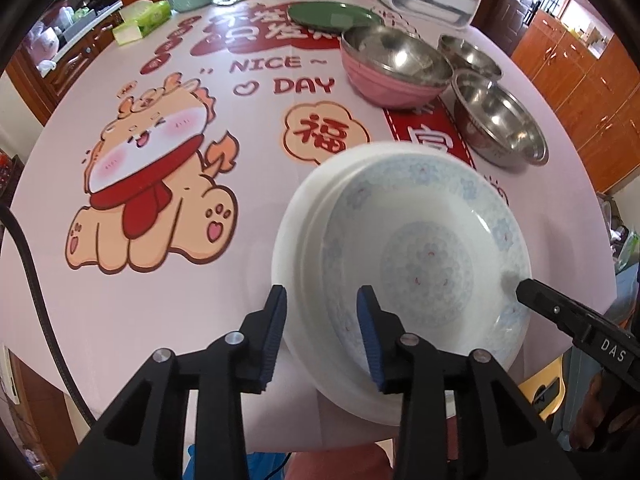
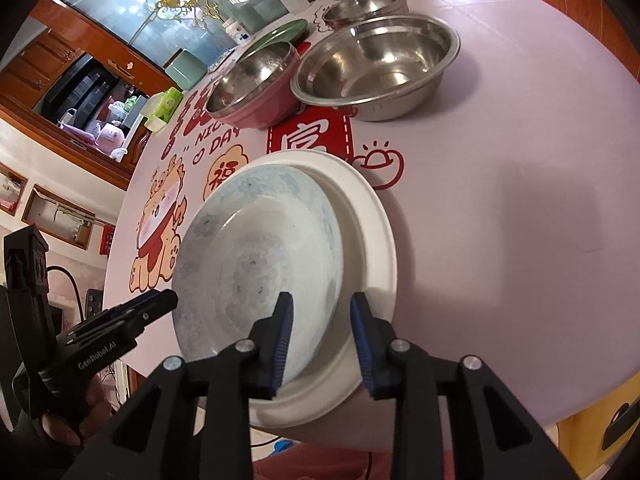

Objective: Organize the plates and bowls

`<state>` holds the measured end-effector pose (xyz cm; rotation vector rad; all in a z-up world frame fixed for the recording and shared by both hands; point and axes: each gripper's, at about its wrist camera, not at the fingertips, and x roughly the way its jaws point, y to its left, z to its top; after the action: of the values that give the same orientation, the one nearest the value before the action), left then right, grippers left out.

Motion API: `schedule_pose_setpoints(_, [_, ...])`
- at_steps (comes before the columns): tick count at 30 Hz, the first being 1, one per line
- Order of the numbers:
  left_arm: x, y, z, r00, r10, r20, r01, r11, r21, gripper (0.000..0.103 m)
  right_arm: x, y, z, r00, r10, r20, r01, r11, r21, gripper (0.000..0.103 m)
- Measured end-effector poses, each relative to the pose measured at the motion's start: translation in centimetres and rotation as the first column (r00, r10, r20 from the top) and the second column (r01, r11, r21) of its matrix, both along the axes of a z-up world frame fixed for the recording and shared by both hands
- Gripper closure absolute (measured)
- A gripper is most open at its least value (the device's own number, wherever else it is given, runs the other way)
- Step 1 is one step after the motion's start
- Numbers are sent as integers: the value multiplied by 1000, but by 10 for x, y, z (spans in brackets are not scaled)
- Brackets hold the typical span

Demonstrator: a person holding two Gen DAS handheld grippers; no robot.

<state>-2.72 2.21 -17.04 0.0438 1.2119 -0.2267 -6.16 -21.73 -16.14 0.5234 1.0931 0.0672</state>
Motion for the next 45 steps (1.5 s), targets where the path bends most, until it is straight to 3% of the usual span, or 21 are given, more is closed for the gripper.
schedule_pose_setpoints(5, [-5, 1, 15, 1000, 6, 26, -6, 1000, -24, 66, -8, -3, 12, 999, -3, 35, 3, 1000, -6, 66])
schedule_pose_setpoints(6, [-6, 1, 18, 999, 12, 31, -11, 1000, -26, 64, -10, -5, 16, 999, 4, 42, -3, 1000, -9, 61])
schedule_pose_setpoints(11, [-13, -4, 35, 997, 37, 73, -35, 999, -36, 43, -13, -14, 30, 996, 15, 84, -15, 1000, -8, 46])
schedule_pose_setpoints(13, [-16, -7, 42, 995, 49, 87, -46, 998, -31, 40, -14, -21, 36, 994, 13, 108, -12, 1000, -6, 42])
schedule_pose_setpoints(21, [-24, -17, 65, 991, 123, 59, -122, 992, -28, 39, -10, -51, 60, 987, 37, 156, -44, 998, 46, 26])
schedule_pose_setpoints(25, [-26, -22, 79, 984, 157, 82, -156, 988, -17, 30, -7, -60, 72, 980, 70, 189, -82, 995, 57, 26])
schedule_pose_setpoints(34, [-23, -28, 92, 969, 219, 115, -219, 976, -13, 30, 4, -73, 80, 971, 137, 194, -137, 990, -14, 26])
schedule_pose_setpoints(45, [6, -11, 106, 952, 270, 147, -276, 961, 28, 26, 43, -79, 115, 958, 151, 244, -119, 983, -139, 26])
